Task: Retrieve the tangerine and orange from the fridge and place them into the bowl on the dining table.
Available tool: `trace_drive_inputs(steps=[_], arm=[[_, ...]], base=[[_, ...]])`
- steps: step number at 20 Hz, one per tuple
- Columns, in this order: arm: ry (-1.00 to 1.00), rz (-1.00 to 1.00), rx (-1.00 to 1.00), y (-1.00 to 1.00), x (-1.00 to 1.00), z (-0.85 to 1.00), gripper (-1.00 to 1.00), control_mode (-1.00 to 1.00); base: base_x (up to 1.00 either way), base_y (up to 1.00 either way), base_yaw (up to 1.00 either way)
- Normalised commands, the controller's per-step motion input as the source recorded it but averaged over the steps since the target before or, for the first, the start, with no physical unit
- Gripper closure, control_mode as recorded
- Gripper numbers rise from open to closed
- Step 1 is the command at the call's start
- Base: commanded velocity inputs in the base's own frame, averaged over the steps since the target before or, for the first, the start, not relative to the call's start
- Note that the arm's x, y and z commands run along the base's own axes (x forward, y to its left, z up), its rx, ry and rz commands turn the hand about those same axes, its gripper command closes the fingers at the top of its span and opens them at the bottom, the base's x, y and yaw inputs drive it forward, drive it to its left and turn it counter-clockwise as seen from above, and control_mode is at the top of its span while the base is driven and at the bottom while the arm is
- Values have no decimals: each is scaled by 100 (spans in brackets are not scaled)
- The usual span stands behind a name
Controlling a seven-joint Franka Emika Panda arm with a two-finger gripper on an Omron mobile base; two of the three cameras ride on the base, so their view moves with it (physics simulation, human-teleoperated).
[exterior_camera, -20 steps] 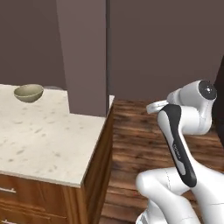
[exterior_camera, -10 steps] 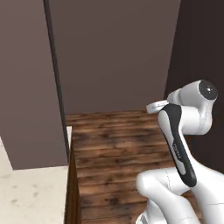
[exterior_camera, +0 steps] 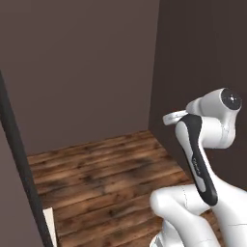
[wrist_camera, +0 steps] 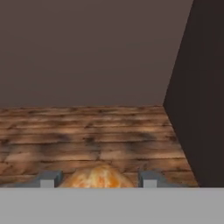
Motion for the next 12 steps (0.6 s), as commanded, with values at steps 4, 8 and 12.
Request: trace_drive_inputs(steps=[4,8,12], arm=[[0,0,0,0,0,0,100,100],[0,0,0,0,0,0,100,100],[0,0,0,0,0,0,100,100]], base=[[100,18,-8],[100,4,21],[100,0,39]])
